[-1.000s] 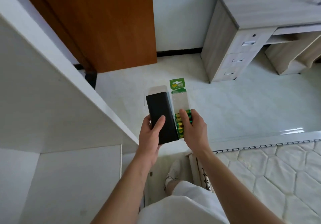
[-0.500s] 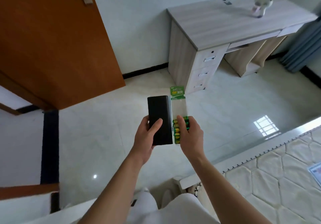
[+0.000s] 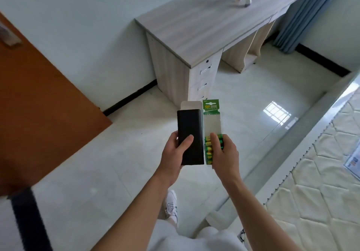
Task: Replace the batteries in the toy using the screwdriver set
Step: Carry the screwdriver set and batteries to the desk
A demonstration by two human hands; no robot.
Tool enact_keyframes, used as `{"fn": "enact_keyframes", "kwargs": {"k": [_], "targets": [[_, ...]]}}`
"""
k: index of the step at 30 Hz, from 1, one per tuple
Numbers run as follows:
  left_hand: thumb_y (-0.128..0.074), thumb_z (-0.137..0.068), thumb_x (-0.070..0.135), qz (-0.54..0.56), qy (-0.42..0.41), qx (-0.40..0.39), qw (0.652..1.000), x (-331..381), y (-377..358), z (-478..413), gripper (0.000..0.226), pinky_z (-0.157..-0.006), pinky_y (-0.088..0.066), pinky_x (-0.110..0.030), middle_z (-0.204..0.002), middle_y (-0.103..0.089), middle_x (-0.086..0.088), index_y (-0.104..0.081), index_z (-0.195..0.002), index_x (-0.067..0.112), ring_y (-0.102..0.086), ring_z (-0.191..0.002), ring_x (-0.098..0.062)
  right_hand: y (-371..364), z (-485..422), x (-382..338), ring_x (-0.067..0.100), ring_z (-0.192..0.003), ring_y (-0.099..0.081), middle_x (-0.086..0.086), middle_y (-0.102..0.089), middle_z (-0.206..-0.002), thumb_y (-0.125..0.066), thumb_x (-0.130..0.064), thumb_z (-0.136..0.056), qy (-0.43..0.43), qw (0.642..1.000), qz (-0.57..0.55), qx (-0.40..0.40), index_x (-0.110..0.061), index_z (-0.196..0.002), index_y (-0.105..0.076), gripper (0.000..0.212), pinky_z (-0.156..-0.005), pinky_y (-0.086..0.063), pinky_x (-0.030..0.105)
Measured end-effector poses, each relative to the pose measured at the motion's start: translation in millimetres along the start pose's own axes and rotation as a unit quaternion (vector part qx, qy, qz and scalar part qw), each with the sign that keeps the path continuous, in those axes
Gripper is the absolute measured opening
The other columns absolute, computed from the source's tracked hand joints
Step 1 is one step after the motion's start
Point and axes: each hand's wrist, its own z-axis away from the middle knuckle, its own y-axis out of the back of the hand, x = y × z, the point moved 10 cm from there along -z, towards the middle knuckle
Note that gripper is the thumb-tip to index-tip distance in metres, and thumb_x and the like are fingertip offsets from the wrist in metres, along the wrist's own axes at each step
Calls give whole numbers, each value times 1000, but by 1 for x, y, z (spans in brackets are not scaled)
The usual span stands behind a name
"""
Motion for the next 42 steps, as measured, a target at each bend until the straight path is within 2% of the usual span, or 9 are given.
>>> {"fn": "enact_keyframes", "kwargs": {"k": [7,11,17,23,34,39,42], "targets": [[-65,-95,26,-66,7,-76,995,43,-24,-61,32,-83,-61,-42,-113,-72,-6,-58,-125,20,-72,-101,-23,-2,-39,-14,18,-77,-68,-3,-67,-87,-51,-45,-100,-39,996,-52,69,-29,-89,-57,21,-66,-61,42],[-66,-95,25,-86,29,-117,989,51,-59,-77,34,-83,-62,-45,-115,-71,-8,-56,-126,19,-72,-101,-25,23,-52,-13,21,-78,-67,2,-66,-87,-50,-47,-100,-57,990,-69,113,-24,-91,-58,25,-63,-58,37],[-68,-93,25,-102,35,-152,983,62,-115,-106,30,-90,-59,-52,-118,-70,-9,-59,-122,22,-70,-107,-31,75,-81,9,22,-63,-58,8,-59,-75,-50,-45,-101,-106,963,-174,177,-10,-91,-58,37,-45,-45,27],[-68,-93,27,-129,31,-188,973,57,-201,-145,29,-93,-56,-56,-121,-68,-10,-59,-119,23,-69,-109,-35,147,-124,32,20,-57,-55,6,-55,-69,-51,-42,-102,-103,945,-214,224,-11,-85,-55,35,-40,-42,25],[-67,-91,27,-155,26,-211,965,61,-392,-221,40,-92,-57,-55,-125,-65,-16,-55,-128,17,-66,-112,-40,306,-250,48,15,-52,-54,6,-55,-68,-51,-43,-101,-88,940,-226,239,-9,-84,-55,38,-40,-42,26],[-67,-92,25,-145,38,-205,967,60,-437,-249,39,-85,-60,-50,-122,-67,-16,-56,-128,16,-69,-108,-38,342,-294,57,18,-54,-56,7,-56,-69,-51,-46,-100,-100,938,-229,241,-9,-85,-56,39,-41,-43,27],[-70,-85,30,-152,41,-197,968,62,-456,-273,46,-87,-59,-51,-123,-66,-16,-57,-127,17,-67,-111,-39,354,-323,60,20,-55,-57,8,-57,-70,-50,-47,-100,-104,941,-226,230,-8,-86,-56,41,-43,-45,28]]}}
